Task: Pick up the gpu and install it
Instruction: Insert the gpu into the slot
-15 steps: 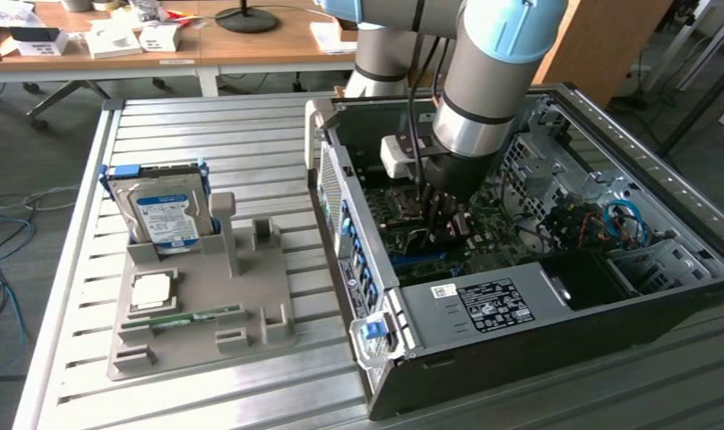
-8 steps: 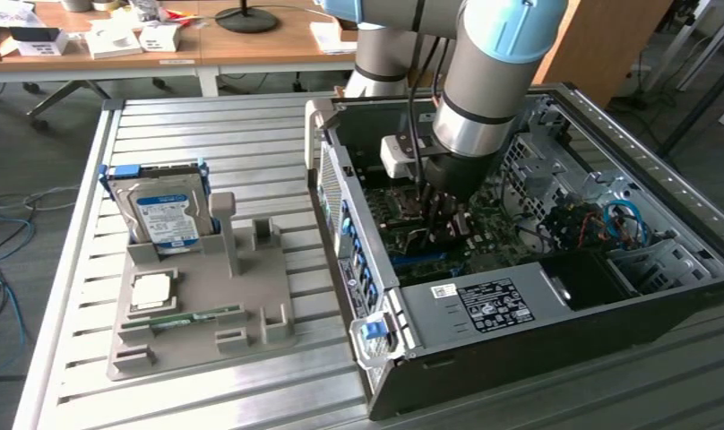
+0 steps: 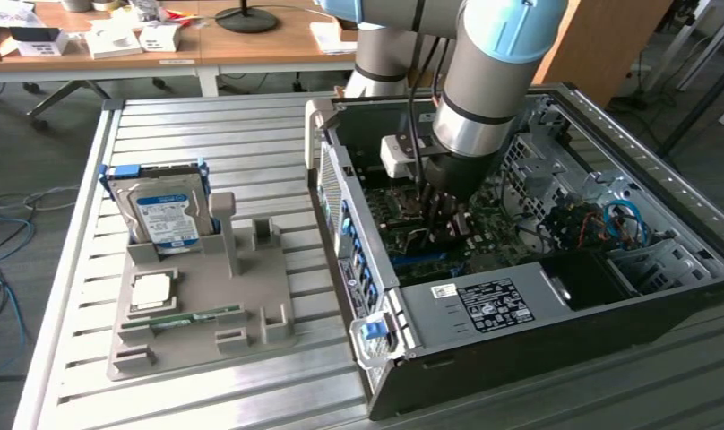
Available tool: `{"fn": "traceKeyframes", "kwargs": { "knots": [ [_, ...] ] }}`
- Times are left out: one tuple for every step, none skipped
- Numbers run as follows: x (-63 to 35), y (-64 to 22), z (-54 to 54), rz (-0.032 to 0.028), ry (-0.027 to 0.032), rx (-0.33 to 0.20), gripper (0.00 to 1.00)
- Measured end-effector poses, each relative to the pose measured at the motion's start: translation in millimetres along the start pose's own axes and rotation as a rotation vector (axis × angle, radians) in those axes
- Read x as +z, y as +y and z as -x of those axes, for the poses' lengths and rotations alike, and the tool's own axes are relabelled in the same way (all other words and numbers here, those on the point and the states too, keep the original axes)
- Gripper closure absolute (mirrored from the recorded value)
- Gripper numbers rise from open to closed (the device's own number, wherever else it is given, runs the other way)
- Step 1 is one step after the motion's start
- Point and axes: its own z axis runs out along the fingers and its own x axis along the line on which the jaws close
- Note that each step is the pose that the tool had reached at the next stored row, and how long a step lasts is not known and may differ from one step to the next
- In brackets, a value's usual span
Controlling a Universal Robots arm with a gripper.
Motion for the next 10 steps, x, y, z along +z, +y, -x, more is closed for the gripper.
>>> {"fn": "traceKeyframes", "kwargs": {
  "knots": [
    [0.0, 0.0, 0.1, 0.0000, 0.0001, 0.000, 0.74],
    [0.0, 0.0, 0.2, 0.0000, 0.0006, 0.000, 0.74],
    [0.0, 0.0, 0.3, -0.0001, 0.0010, 0.000, 0.74],
    [0.0, 0.0, 0.5, -0.0001, 0.0016, 0.000, 0.74],
    [0.0, 0.0, 0.6, -0.0001, 0.0018, 0.000, 0.74],
    [0.0, 0.0, 0.6, -0.0001, 0.0019, 0.000, 0.74],
    [0.0, 0.0, 0.6, -0.0001, 0.0020, 0.000, 0.74],
    [0.0, 0.0, 0.6, 0.0000, 0.0020, 0.000, 0.74],
    [0.0, 0.1, 0.9, 0.0000, 0.0023, 0.000, 0.74],
    [0.0, 0.1, 1.4, -0.0001, 0.0026, 0.000, 0.74]
  ]
}}
